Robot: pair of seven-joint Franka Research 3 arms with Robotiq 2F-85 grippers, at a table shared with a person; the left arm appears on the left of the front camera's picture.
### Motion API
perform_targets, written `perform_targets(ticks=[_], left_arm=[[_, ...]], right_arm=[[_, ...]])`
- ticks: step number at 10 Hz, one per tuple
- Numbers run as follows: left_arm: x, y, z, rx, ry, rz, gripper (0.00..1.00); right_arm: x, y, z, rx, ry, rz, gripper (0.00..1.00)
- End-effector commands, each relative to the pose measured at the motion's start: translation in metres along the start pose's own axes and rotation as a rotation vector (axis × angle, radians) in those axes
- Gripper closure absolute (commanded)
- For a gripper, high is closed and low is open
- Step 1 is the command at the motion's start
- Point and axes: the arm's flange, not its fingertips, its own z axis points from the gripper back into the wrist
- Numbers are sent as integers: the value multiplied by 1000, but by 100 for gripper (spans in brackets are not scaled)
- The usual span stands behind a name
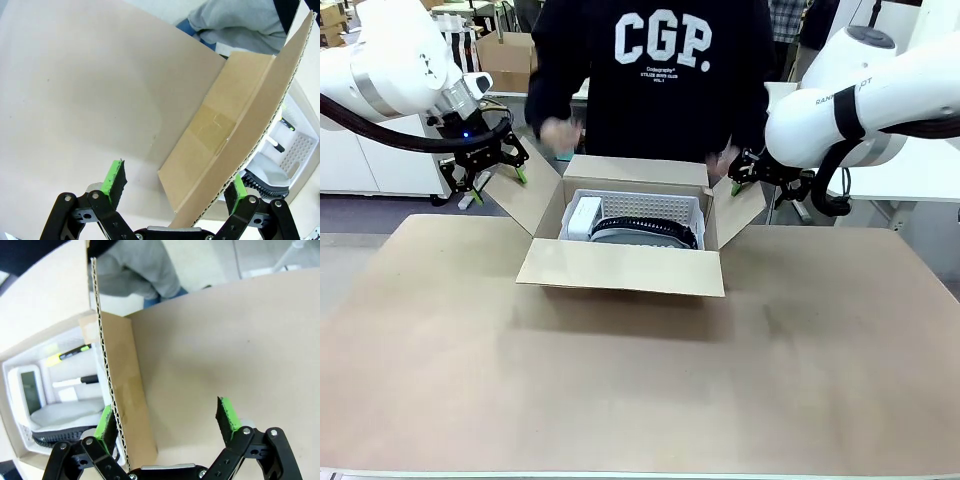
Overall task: Pack the gift set into the box.
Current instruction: Lift both hands away from the flaps of the Package Box.
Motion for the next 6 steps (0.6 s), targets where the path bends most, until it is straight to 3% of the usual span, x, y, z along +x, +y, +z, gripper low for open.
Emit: perform_targets(ticks=[1, 6], left_arm=[[-1, 0, 2, 11, -14, 14, 0], [-1, 0, 2, 11, -14, 14, 0]], right_arm=[[2, 1, -1, -29, 6, 7, 0], [2, 1, -1, -29, 6, 7, 0]])
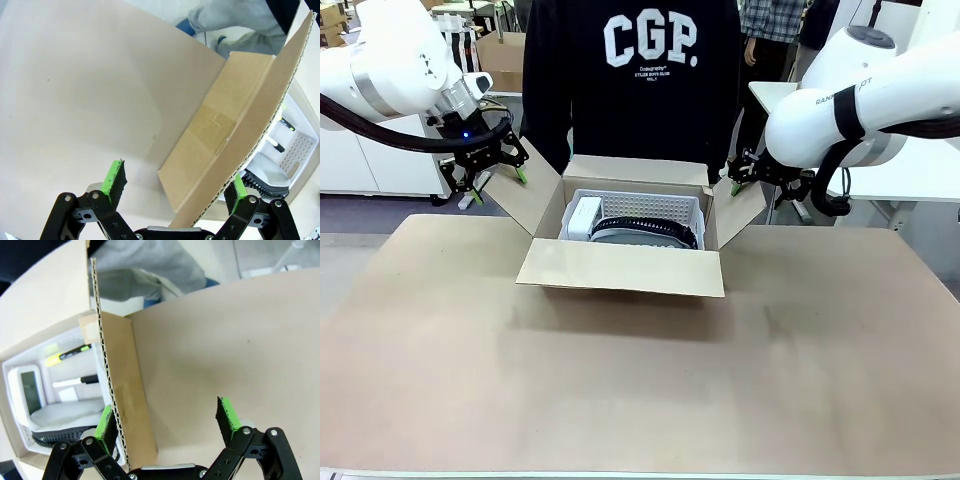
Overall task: Pack the gift set into the box.
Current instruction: Lift both hands away from the flaps of the Package Box.
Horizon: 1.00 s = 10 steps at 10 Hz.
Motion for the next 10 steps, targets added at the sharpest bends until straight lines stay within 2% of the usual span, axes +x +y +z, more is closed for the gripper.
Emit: perform_targets(ticks=[1, 7, 8, 9, 10], left_arm=[[-1, 0, 2, 11, -14, 13, 0], [0, 0, 0, 0, 0, 0, 0], [-5, 10, 28, -110, 12, -49, 0], [-16, 41, 68, -282, 7, -62, 0], [-27, 77, 92, -516, 59, -89, 0]], right_arm=[[2, 1, -1, -29, 6, 7, 0], [0, 0, 0, 0, 0, 0, 0], [-9, -7, 30, 127, -68, 29, 0], [-32, -38, 79, 251, -210, -18, 0], [-61, -72, 113, 553, -263, -4, 0]])
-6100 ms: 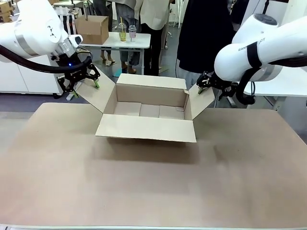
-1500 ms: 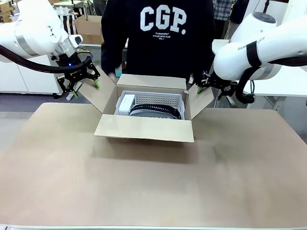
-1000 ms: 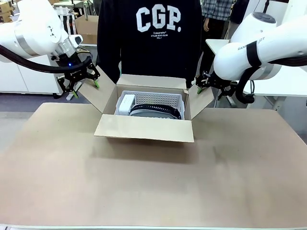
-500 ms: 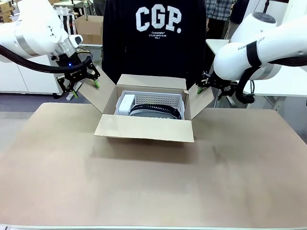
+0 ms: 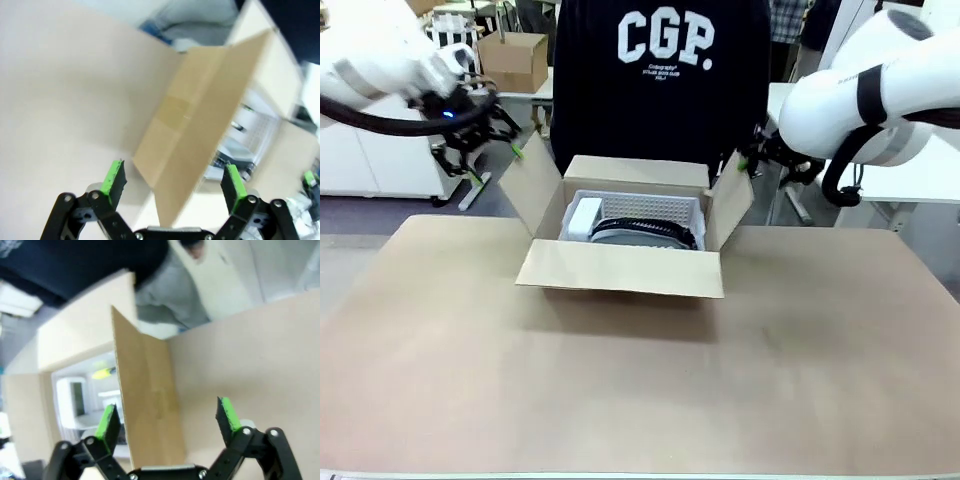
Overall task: Pack the gift set into the box.
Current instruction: Lift both hands away from the flaps of the Package Box.
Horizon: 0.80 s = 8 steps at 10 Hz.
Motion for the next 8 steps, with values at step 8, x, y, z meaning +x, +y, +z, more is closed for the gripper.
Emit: perform_targets(ticks=[8], left_arm=[[-42, 155, 88, -823, 190, -21, 0]], right_arm=[[-58, -98, 124, 552, -45, -257, 0]])
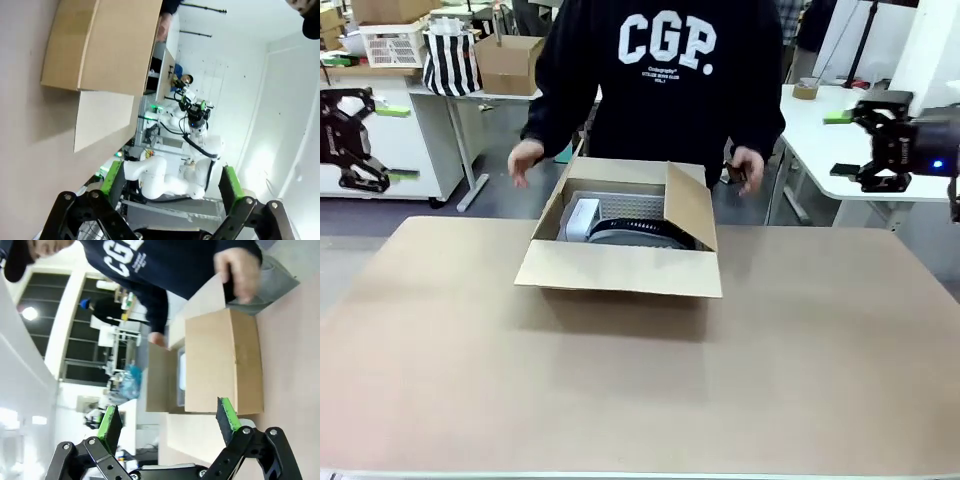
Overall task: Pack the gift set into the box.
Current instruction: Lift both hands away from the flaps of the Package Box, then press and hold the closed box until the human finishes sealing it.
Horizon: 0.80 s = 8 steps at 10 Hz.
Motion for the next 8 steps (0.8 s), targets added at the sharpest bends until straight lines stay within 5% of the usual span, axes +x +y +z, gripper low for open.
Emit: perform_targets(ticks=[1, 8], left_arm=[[-14, -23, 1, 30, -65, -64, 0], [-14, -23, 1, 30, -65, -64, 0]], right_arm=[[-4, 17, -4, -87, -6, 10, 0], [-4, 17, -4, -87, -6, 10, 0]])
